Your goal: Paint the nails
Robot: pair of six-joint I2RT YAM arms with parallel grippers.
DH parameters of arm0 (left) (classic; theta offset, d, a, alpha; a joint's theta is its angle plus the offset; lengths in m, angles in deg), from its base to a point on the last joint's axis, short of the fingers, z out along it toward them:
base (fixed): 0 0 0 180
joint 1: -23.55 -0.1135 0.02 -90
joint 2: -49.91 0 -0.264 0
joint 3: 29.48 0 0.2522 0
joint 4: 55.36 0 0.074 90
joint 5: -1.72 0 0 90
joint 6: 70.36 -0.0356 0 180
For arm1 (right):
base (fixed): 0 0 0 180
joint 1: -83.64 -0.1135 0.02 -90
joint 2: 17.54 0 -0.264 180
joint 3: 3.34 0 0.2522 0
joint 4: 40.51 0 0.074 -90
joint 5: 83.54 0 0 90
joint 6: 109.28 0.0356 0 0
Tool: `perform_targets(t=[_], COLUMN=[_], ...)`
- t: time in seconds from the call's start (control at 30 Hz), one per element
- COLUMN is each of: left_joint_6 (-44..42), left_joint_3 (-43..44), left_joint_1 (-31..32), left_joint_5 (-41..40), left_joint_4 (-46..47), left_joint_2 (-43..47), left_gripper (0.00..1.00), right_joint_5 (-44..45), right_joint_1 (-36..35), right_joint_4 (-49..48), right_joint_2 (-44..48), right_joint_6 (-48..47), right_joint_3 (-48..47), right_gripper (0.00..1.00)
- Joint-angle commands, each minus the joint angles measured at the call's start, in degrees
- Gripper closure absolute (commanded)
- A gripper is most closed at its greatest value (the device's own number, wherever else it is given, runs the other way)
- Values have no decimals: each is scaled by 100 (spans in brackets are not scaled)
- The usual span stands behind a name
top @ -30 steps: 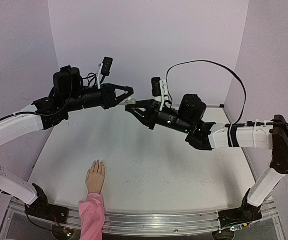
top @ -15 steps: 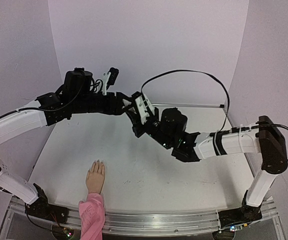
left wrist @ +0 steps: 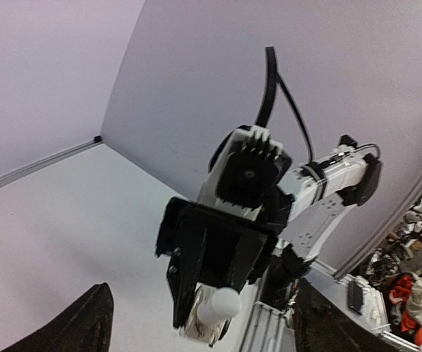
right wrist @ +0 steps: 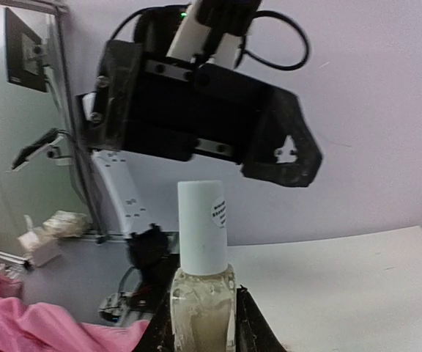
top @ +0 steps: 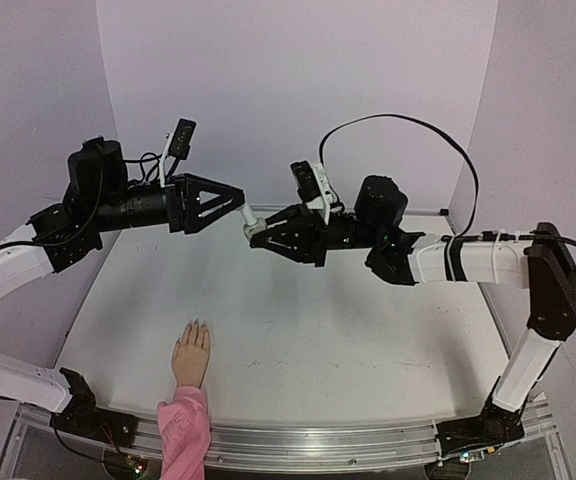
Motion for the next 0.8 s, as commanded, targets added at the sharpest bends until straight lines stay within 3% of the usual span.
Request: perform_targets(t=[0.0,0.1,0.37,0.53,0.63,0.77], left_joint_6=[261,287,215,243,227,201], left_joint_3=[-105,-124,-175,-172,-113,-13], left_joint_1=[-18,-7,96,99,96,99], left_joint_5=[1314,1632,1823,1507,1413,1339], left_joint_4=[1180,1275,1311,1296,1247,1130], left_joint_2=[-62,-123,-180,-318,-428,-524], left_gripper=[24,35,42,55,57,74], right_joint_5=[-1176,-1186,-904,-800,-781,-595], right_joint_1=[-50,-52,-50,-52,-48,-49], right_joint_4=[-1118,-1681,-2695,-2797,-2807,-2803], right_joint_2=[-206,-381,-613,-638,-626,-604], right_joint_6=[1303,1789,2573,2654,2646,2575], right_joint_3=[-431,-472,-401,-419,-422,-356], right_gripper=[100,100,100,100,100,100])
